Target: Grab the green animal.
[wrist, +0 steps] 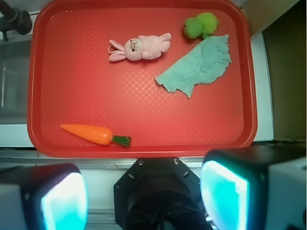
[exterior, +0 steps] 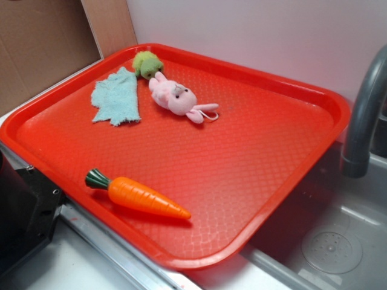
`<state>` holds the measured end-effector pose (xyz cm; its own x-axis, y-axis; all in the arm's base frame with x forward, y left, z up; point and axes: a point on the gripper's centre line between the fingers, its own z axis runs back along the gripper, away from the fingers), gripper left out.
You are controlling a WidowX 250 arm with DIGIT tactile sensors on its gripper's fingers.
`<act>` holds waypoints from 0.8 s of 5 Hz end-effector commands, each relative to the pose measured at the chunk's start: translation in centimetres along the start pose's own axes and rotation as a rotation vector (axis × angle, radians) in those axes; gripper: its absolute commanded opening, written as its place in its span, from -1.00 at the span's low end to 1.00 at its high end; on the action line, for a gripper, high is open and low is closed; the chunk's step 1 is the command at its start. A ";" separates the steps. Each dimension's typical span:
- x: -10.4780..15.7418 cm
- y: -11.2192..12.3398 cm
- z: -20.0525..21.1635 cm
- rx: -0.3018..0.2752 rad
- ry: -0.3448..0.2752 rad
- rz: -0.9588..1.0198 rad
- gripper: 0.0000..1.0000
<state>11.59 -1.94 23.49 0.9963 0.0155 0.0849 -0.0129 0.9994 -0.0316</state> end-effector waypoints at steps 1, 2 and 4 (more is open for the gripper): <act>0.0 0.0 0.0 0.000 0.000 0.000 1.00; 2.1 1.9 -1.5 -0.075 -0.002 0.258 1.00; 5.4 4.8 -5.4 -0.042 -0.145 0.662 1.00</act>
<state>17.39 2.32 17.43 0.7672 0.6263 0.1386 -0.6096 0.7791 -0.1464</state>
